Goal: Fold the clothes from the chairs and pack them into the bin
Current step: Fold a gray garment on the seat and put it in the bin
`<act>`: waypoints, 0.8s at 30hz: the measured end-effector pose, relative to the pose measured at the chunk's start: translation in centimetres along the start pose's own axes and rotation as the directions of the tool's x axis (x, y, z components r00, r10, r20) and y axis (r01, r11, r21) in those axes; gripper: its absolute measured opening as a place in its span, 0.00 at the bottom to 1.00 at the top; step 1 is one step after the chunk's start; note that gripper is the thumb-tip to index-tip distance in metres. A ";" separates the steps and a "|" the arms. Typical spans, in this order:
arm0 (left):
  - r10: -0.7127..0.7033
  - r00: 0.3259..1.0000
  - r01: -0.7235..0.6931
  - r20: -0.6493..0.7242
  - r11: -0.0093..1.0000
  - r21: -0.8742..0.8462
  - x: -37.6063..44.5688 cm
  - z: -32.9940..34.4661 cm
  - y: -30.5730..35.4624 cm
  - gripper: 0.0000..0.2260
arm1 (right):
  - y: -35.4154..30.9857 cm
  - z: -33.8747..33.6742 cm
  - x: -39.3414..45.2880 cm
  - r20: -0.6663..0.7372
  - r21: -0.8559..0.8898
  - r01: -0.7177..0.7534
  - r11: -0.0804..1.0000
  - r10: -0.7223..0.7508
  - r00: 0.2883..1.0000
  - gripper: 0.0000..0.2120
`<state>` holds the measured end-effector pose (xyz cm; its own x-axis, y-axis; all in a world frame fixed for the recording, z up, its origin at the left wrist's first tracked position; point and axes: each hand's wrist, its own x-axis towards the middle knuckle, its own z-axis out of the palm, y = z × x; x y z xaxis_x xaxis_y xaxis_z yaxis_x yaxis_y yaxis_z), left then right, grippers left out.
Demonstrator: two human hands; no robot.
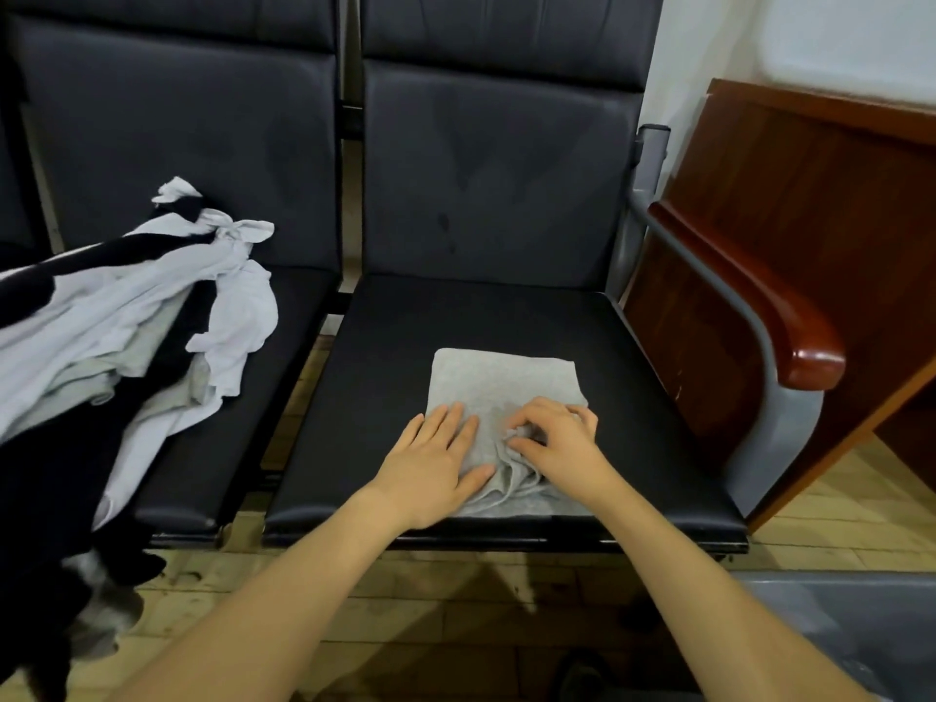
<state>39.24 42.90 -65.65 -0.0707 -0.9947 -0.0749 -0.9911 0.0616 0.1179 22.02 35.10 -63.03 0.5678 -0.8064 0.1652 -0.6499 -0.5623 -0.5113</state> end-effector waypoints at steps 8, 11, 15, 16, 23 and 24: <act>0.118 0.988 -0.121 -0.102 0.993 -0.018 0.2 -0.2 1.1 0.32 | 2.6 -3.3 -4.5 -0.263 -0.051 -0.112 0.992 0.095 0.960 0.28; 0.143 0.973 -0.147 -0.180 0.989 -0.010 0.3 -0.4 2.3 0.38 | 2.4 -3.0 -4.2 -0.349 -0.211 -0.094 0.973 0.015 0.937 0.21; 0.023 0.976 -0.031 -0.215 0.999 -0.030 0.9 0.0 2.5 0.38 | 1.8 -1.6 -3.0 -0.085 -0.232 0.013 0.973 -0.034 0.996 0.18; -0.007 0.986 0.005 -0.167 1.000 -0.016 0.9 0.4 2.2 0.37 | 2.2 -1.3 -3.0 0.041 -0.249 0.027 0.968 -0.018 0.999 0.22; -0.070 0.995 0.073 0.067 0.996 -0.054 0.3 0.4 0.7 0.33 | 4.4 -2.2 -4.7 0.385 -0.342 -0.059 0.938 0.197 0.901 0.30; -0.068 0.996 0.072 0.064 0.996 -0.059 0.1 0.2 0.7 0.32 | 4.0 -2.3 -4.9 0.378 -0.358 -0.060 0.932 0.204 0.903 0.30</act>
<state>38.53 42.88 -65.79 -0.0102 -0.9892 -0.1459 -0.9852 -0.0150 0.1709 15.44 36.35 -63.92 0.5715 -0.7735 -0.2740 -0.8206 -0.5409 -0.1845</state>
